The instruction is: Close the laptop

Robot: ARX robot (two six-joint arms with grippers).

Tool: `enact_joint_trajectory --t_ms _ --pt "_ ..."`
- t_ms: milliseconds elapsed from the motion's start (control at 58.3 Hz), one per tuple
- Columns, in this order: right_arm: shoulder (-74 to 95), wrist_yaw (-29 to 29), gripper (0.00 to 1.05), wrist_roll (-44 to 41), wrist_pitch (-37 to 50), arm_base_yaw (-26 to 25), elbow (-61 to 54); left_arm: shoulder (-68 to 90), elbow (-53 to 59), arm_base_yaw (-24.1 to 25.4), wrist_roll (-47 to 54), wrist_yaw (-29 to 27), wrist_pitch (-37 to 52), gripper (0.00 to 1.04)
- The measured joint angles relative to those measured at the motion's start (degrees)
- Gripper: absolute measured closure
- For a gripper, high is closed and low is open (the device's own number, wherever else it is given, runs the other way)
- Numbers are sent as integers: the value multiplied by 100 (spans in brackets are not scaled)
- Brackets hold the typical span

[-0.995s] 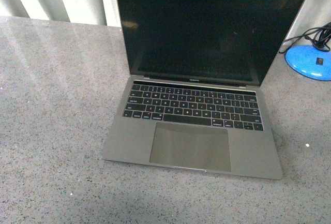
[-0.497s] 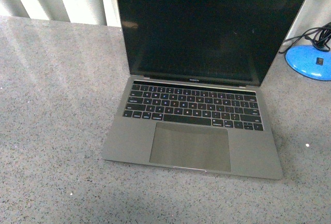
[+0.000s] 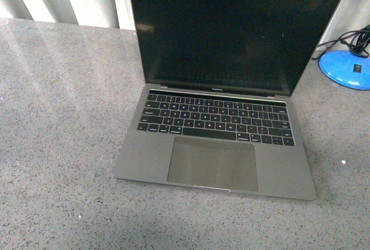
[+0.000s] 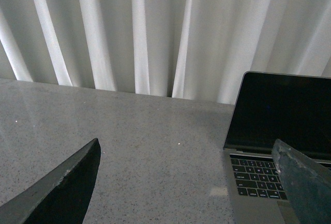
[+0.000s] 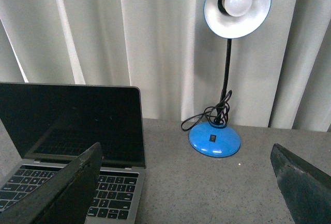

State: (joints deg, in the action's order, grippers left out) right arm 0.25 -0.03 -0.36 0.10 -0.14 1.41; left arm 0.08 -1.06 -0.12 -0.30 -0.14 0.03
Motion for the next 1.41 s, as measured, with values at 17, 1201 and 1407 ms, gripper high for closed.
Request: enact_joint_trajectory --t_ms 17,1201,1407 --pt "0 0 10 0 0 0 0 0 0 0 0 0 0 7" --pt "7163 -2186 10 -3029 811 -769 3340 7204 -2977 -874 -695 -1169 2999 7" --pt "8555 -2065 10 -3333 1071 -404 4446 8950 -4518 -1161 -387 -415 3311 7"
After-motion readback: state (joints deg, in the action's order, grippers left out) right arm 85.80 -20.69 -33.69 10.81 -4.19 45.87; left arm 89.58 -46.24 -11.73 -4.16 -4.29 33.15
